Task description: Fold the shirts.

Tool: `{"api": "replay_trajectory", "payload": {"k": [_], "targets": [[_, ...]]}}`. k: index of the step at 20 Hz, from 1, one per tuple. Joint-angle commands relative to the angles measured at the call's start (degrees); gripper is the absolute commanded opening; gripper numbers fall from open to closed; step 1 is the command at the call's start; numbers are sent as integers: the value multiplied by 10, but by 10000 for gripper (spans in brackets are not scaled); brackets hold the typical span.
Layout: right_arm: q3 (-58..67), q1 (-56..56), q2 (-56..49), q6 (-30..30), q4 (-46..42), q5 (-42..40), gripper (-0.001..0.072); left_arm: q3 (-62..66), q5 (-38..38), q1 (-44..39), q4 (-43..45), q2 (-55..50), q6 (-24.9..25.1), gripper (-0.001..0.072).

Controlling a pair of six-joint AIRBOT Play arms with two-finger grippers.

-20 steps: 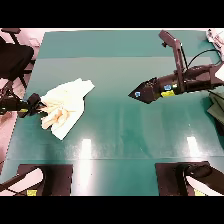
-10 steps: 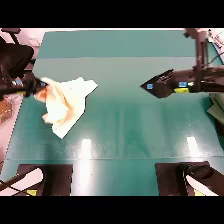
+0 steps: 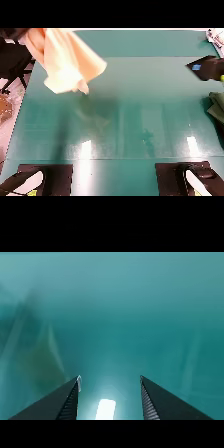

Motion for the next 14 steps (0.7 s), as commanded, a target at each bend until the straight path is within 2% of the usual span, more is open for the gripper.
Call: {"api": "replay_trajectory", "payload": {"k": [1, 3, 5, 7, 11, 14], "targets": [[0, -103, 27, -6, 1, 26, 450, 59, -8, -120, 22, 3, 5, 23], [0, -134, 39, -30, 3, 42, 450, 59, -54, -180, 123, -2, 5, 24], [0, -139, 48, -35, 2, 44, 449, 59, -96, -230, 279, -9, 0, 24], [0, -139, 49, -35, 3, 46, 449, 38, -99, -254, 440, -11, -22, 24], [-1, -139, 37, -44, 3, 52, 449, -69, -45, -256, 670, -11, -38, 25], [-1, -135, 12, -45, 2, 71, 450, -191, 51, -256, 767, -13, -38, 25]]}}
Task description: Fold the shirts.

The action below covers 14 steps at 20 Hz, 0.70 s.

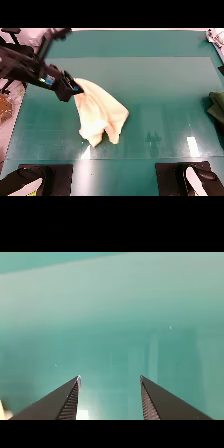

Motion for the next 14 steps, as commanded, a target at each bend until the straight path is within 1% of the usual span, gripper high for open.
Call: {"api": "replay_trajectory", "payload": {"k": [1, 2, 3, 4, 5, 6, 7, 8, 11, 12, 13, 14], "targets": [[0, 12, -29, -8, 0, 22, 449, -130, 116, -6, 161, -2, -7, 25], [0, 28, -43, -17, -1, 32, 449, -169, 158, -6, 169, -2, -18, 26], [0, 47, -57, -28, -1, 43, 449, -196, 182, -6, 170, -2, -30, 27], [0, 68, -74, -35, -1, 55, 450, -215, 190, -6, 171, -2, -44, 80], [0, 91, -91, -41, -1, 66, 450, -223, 190, -6, 172, -2, -69, 419], [0, 114, -109, -47, -1, 75, 450, -224, 188, -6, 184, -2, -106, 666], [0, 136, -125, -50, -2, 79, 450, -223, 183, -6, 194, 2, -133, 677], [0, 158, -141, -50, -5, 81, 450, -223, 178, -6, 200, 9, -148, 677], [0, 211, -179, -50, -5, 80, 450, -220, 163, -6, 200, 45, -166, 678], [0, 224, -189, -50, -5, 78, 450, -220, 159, -6, 199, 64, -155, 678], [0, 235, -195, -50, -5, 77, 450, -220, 155, -6, 199, 77, -122, 677], [0, 244, -200, -50, -5, 73, 450, -220, 147, -6, 198, 87, -61, 677]]}}
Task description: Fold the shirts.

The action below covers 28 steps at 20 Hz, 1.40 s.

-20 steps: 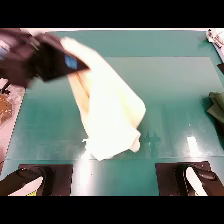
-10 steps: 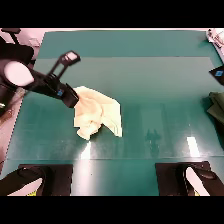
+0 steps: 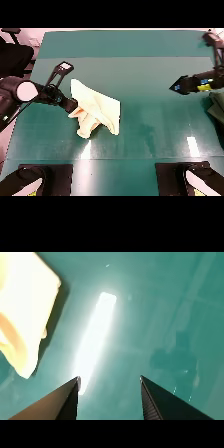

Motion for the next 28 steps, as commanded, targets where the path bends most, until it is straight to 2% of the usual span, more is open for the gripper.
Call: {"api": "replay_trajectory", "payload": {"k": [1, 3, 6, 8, 9, 17, 18, 20, 24, 28], "targets": [[0, 44, -28, -3, -1, -7, 450, -2, -25, 0, 8, 32, 119, 678], [0, 54, -30, -3, 0, -19, 450, -7, -36, 0, 8, 29, 240, 677], [0, 55, -30, -2, 0, -28, 450, -17, 17, 0, -11, 19, 459, 676], [0, 54, -30, -2, 0, -19, 450, -20, 45, 0, -38, 1, 551, 676], [0, 54, -30, -2, 0, -17, 450, -20, 52, 0, -57, -14, 567, 676], [0, 54, -30, -3, 0, -22, 450, -20, 102, 0, -104, -147, 566, 664], [0, 54, -30, -3, 0, -22, 450, -20, 105, 0, -104, -154, 566, 524], [0, 54, -30, -3, 0, -23, 450, -17, 103, 0, -106, -155, 566, 30], [0, 54, -30, -3, 0, -21, 450, 3, 97, -1, -113, -120, 534, 23], [0, 54, -41, -2, 0, -20, 450, 74, 108, -1, -110, -27, 503, 23]]}}
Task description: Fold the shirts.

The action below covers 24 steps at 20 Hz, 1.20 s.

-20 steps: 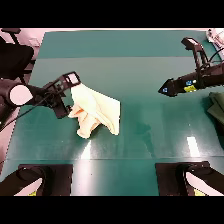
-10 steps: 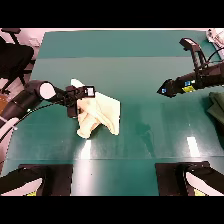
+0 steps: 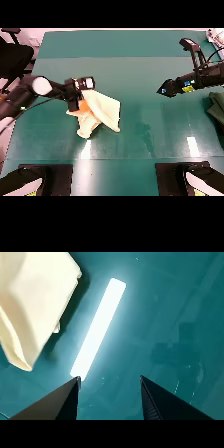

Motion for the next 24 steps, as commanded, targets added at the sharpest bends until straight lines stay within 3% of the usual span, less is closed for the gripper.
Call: {"api": "replay_trajectory", "payload": {"k": [1, 5, 11, 12, 14, 16, 17, 24], "targets": [[0, 1, -13, 0, 4, 2, 450, 63, 26, 0, 1, 78, -21, 23], [-26, 1, -44, 0, 73, -2, 450, 116, 115, 0, 42, 148, -21, 24], [-213, 5, -76, -22, 286, -127, 450, 123, 95, 0, 118, 152, -76, 24], [-235, 13, -83, -35, 304, -150, 450, 123, 97, 0, 120, 152, -76, 24], [-259, 49, -103, -119, 320, -197, 450, 123, 97, 0, 121, 152, -75, 24], [-252, 103, -128, -238, 300, -221, 450, 123, 96, 0, 137, 152, -75, 24], [-240, 133, -143, -262, 263, -235, 450, 123, 96, 0, 148, 152, -76, 24], [-96, 315, -265, -263, -67, -271, 452, 123, 84, 0, 167, 153, -76, 25]]}}
